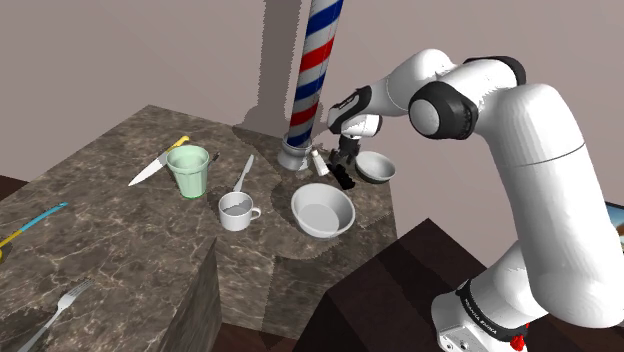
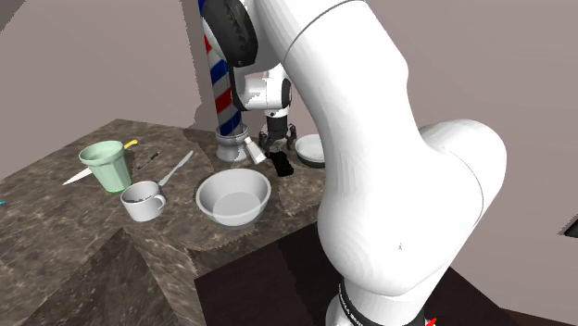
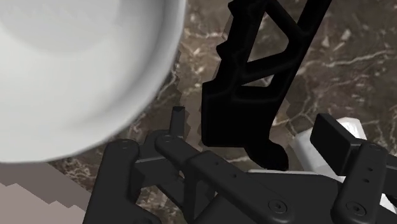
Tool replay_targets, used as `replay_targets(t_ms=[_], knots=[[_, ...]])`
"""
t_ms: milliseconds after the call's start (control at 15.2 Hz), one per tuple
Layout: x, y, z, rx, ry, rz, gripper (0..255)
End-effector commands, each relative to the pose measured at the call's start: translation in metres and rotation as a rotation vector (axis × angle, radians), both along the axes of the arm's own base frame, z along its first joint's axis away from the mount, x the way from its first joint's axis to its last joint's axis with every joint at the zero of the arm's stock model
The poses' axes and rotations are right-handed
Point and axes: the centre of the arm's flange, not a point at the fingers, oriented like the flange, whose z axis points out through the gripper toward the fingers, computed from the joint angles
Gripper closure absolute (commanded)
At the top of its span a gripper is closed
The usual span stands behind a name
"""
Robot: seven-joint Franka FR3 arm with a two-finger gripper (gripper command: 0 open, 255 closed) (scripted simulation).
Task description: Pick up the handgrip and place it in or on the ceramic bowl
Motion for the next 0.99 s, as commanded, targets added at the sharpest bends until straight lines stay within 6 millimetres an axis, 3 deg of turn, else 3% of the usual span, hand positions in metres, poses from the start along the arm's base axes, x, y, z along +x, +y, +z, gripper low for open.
replay_targets(t_ms=[0,198,726,792,924], knots=[[0.000,0.000,-0.010,-0.001,0.001,0.001,0],[-0.001,0.000,-0.023,-0.001,0.001,0.001,0],[-0.001,0.000,-0.023,-0.001,0.001,0.001,0],[0.000,0.000,-0.022,-0.001,0.001,0.001,255],[0.000,0.001,-0.021,-0.001,0.001,0.001,255]])
